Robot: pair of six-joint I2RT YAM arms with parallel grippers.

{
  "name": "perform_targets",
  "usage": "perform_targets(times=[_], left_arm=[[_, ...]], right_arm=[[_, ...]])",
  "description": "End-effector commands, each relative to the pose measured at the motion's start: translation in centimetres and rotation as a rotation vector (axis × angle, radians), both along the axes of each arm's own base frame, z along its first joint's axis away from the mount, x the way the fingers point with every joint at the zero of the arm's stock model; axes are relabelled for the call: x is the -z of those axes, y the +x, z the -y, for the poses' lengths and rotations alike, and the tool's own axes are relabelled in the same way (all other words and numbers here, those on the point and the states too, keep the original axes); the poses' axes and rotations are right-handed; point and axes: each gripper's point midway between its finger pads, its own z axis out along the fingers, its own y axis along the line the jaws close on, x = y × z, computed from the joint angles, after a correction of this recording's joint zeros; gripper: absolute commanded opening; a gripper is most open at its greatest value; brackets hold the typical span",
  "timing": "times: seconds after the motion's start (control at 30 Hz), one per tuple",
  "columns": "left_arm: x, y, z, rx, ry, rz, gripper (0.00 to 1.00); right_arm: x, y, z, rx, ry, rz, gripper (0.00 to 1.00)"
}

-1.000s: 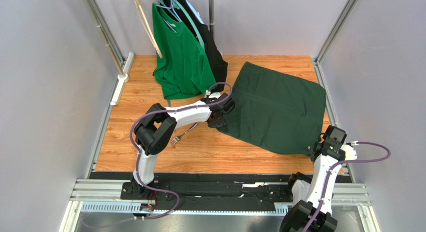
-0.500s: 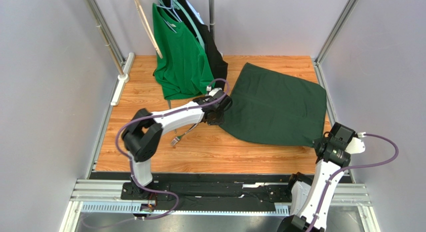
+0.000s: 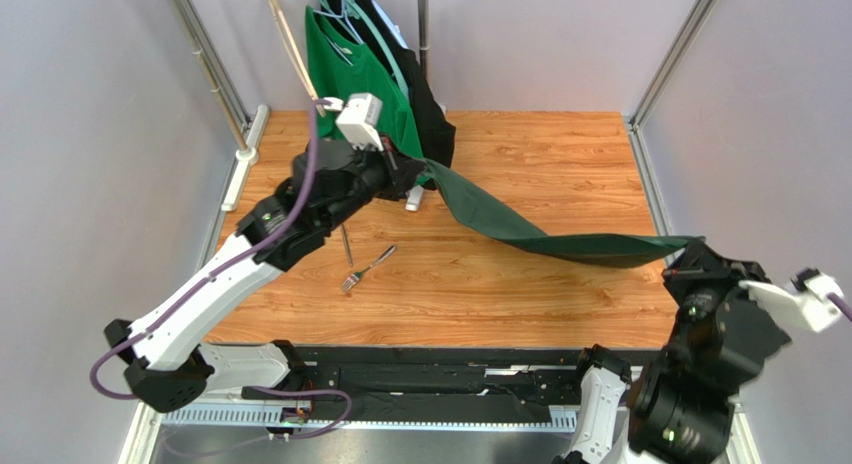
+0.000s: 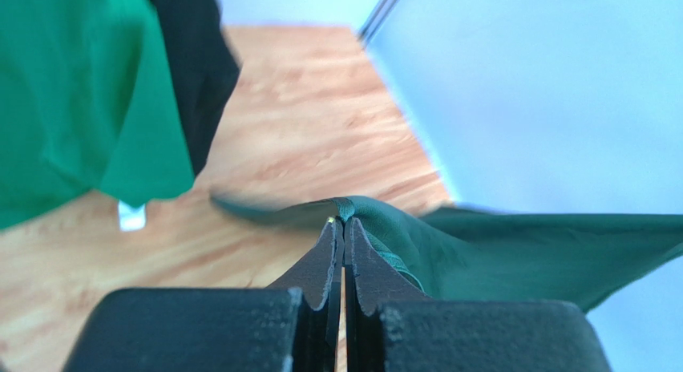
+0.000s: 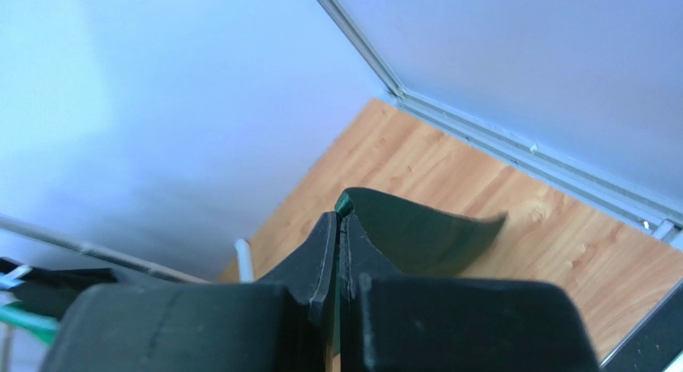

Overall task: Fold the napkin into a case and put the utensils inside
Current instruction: Fold and flatten the napkin at the corner of the board.

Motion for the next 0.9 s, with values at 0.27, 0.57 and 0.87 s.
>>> perform_targets(times=[0.27,0.57,0.87], left_arm=[[-9.8,1.5,0.3,-0.01,-0.026,0.247,0.0],[-1.6,14.0,10.8,-0.031,0.138,0.214,0.0],[10.4,25.4,16.8,-0.104,0.28,0.286,0.0]], right_arm=[[-6.5,-2.4,0.1,0.056,-0.11,0.091,0.0],[2.1,9.8,7.7,0.082,-0.032,-0.101,0.0],[13.4,24.3,13.8,-0.013,0.056,-0.21,0.0]])
